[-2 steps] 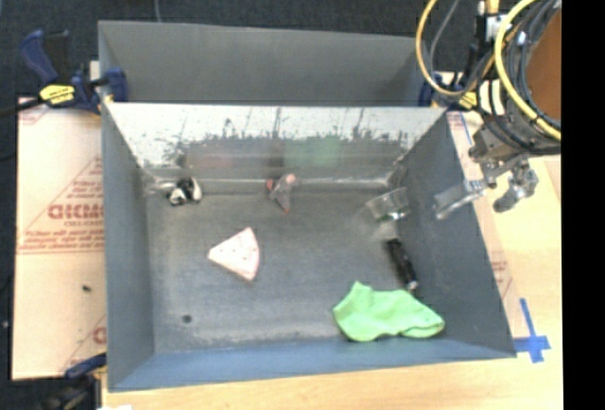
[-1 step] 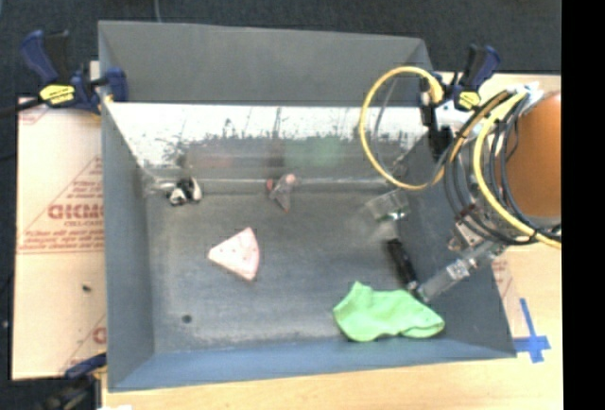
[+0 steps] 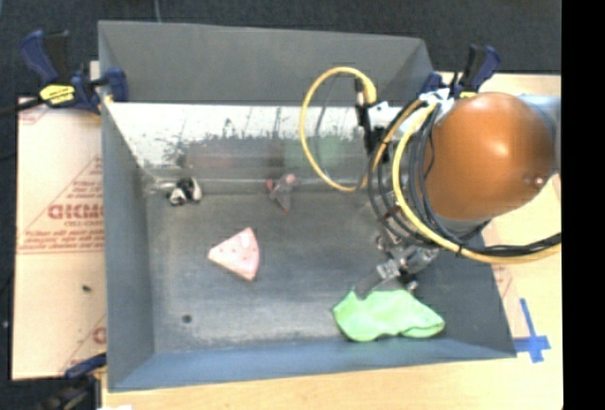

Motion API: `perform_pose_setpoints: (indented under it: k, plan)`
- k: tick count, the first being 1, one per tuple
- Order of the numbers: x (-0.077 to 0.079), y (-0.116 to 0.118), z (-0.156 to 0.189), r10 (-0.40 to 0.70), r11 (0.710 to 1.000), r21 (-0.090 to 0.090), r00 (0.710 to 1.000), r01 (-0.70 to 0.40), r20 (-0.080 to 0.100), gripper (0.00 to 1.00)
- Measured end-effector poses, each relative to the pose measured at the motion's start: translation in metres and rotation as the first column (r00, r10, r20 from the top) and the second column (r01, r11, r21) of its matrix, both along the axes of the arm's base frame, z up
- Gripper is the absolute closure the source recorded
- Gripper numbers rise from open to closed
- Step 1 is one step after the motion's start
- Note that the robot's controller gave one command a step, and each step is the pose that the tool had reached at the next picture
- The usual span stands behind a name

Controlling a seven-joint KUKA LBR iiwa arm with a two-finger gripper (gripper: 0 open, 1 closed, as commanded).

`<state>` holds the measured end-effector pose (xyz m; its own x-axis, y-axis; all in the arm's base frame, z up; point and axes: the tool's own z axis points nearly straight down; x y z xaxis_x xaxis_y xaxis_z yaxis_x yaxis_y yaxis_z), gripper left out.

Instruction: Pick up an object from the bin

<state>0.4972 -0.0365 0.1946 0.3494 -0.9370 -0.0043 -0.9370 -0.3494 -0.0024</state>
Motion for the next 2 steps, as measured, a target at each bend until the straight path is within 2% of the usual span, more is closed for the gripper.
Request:
perform_pose_setpoints:
  k: [1,2]
  plan:
    - [0.0307,0.0396,0.0452,-0.208,0.978,0.003,0.978,0.208,0.004,0.00]
    - [0.0298,0.0382,0.0439,-0.213,0.977,0.002,0.977,0.213,-0.001,1.00]
